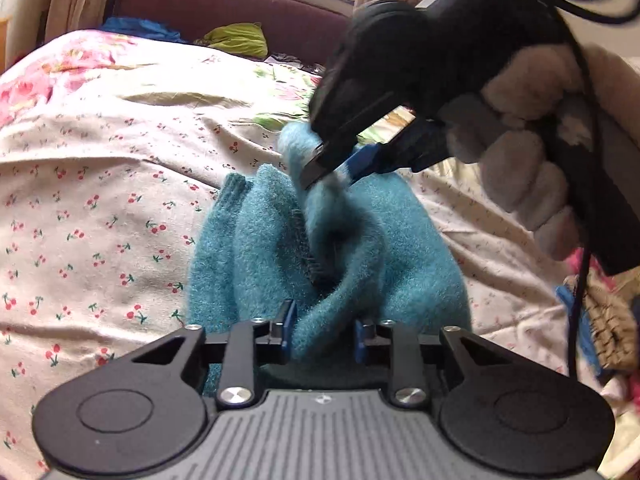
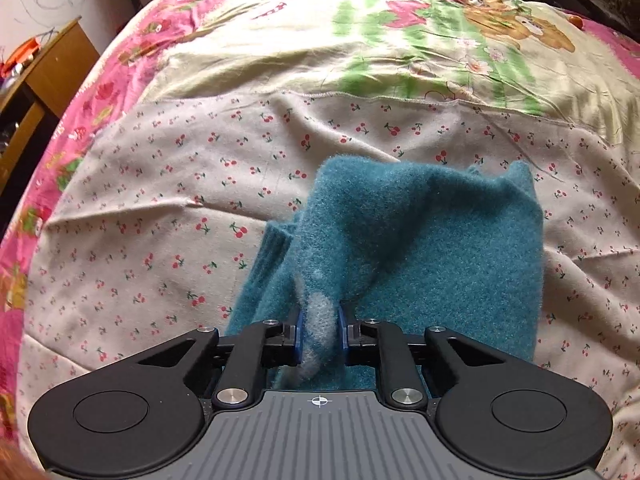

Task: Fold small clothes

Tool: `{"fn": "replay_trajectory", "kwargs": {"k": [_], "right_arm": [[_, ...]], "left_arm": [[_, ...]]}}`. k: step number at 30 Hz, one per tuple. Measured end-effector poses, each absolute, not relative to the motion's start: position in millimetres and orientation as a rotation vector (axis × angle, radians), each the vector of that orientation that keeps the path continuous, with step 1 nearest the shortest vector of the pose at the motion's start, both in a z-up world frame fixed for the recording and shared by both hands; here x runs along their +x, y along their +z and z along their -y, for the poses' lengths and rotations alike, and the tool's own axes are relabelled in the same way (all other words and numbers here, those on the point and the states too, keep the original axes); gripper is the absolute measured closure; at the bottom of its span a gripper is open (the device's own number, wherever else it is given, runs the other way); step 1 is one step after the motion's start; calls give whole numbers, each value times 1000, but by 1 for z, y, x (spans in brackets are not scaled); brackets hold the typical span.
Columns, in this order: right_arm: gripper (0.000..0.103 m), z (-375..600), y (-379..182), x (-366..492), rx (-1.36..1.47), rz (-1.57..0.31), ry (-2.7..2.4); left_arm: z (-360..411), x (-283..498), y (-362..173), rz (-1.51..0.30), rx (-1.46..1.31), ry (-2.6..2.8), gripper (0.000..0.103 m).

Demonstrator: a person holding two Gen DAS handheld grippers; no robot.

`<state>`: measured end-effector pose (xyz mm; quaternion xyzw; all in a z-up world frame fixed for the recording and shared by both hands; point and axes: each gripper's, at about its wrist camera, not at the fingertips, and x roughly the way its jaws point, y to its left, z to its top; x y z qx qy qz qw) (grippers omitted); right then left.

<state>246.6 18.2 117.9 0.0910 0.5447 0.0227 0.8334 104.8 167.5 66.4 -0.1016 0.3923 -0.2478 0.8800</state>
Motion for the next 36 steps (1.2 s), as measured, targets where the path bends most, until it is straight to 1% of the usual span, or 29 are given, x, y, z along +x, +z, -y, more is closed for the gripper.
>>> {"fn": "replay_trajectory", "kwargs": {"k": [3, 6, 13, 19, 24, 25, 27, 29, 30, 31, 36], "right_arm": [[86, -19, 130, 247, 235, -1132, 64], [86, -32, 128, 249, 237, -1127, 93], [88, -72, 89, 257, 224, -1162, 123], [90, -88, 53, 268, 221, -1164, 86], [90, -104, 38, 272, 180, -1128, 75], [89, -105, 38, 269, 175, -1111, 85], [84, -106, 40, 264, 149, -1093, 127], [83, -101, 51, 265, 142, -1095, 157], [81, -97, 58, 264, 161, -1091, 170], [81, -92, 68, 262, 181, -1079, 186], [81, -49, 113, 231, 231, -966, 255]], "left_arm": [[-186, 107, 68, -831, -284, -490, 69], [-200, 105, 66, -843, -323, -449, 69], [-213, 103, 28, -930, -401, -361, 69], [-229, 106, 22, -935, -452, -316, 69], [-243, 109, 13, -975, -554, -264, 66], [-243, 110, 13, -979, -548, -260, 65], [-239, 110, 15, -976, -511, -253, 64], [-234, 109, 18, -971, -478, -254, 62], [-233, 108, 20, -973, -472, -252, 61], [-232, 108, 22, -976, -463, -246, 59], [-212, 108, 36, -976, -326, -220, 59]]}}
